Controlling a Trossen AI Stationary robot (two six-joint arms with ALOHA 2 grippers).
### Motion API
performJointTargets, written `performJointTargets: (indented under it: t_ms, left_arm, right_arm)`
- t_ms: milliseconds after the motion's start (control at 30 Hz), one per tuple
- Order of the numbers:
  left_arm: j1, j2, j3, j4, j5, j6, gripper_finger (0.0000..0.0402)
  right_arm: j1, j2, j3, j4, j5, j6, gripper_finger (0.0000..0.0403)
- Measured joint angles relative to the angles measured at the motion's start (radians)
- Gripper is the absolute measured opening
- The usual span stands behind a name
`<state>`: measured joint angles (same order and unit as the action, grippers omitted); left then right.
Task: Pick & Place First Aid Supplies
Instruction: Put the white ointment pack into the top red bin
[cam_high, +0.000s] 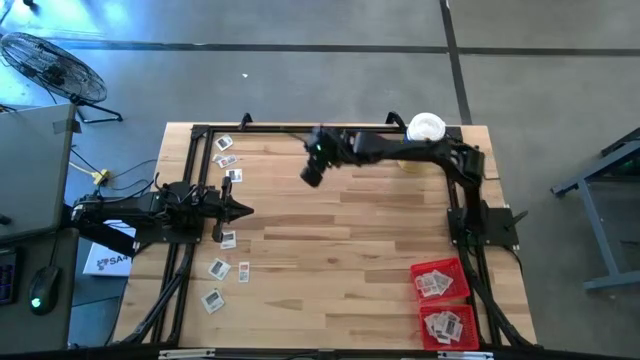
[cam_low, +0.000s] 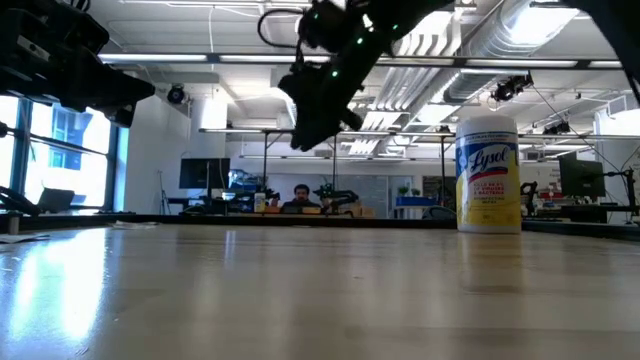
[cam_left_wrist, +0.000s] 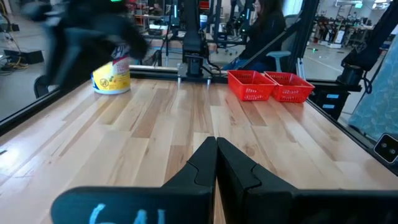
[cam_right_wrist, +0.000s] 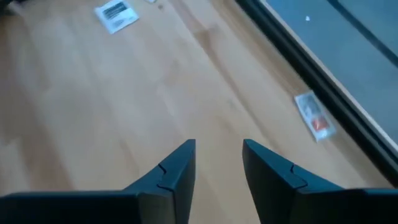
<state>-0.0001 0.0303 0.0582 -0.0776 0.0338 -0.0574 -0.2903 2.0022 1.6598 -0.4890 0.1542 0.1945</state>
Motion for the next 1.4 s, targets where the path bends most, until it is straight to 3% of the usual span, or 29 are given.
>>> performJointTargets:
  t_ms: [167,400,700,1200,1400]
  left_arm:
    - [0.000,0.000,0.000,0.000,0.000,0.000,0.0001]
    - [0.000,0.000,0.000,0.000,0.000,0.000,0.0001]
    - [0.000,0.000,0.000,0.000,0.000,0.000,0.0001]
    - [0.000,0.000,0.000,0.000,0.000,0.000,0.0001]
    - [0.000,0.000,0.000,0.000,0.000,0.000,0.0001]
  right_arm:
    - [-0.108,0.158,0.174,-0.021,-0.120,-0.057,0.0168]
    - [-0.271,0.368,0.445,-0.139,-0.510,-0.069,0.0196]
    - [-0.395,0.468,0.489,-0.204,-0.704,-0.184,0.0198]
    - [-0.412,0.470,0.403,-0.211,-0.628,-0.550,0.0197]
    - [-0.402,0.470,0.403,-0.257,-0.502,-0.769,0.0197]
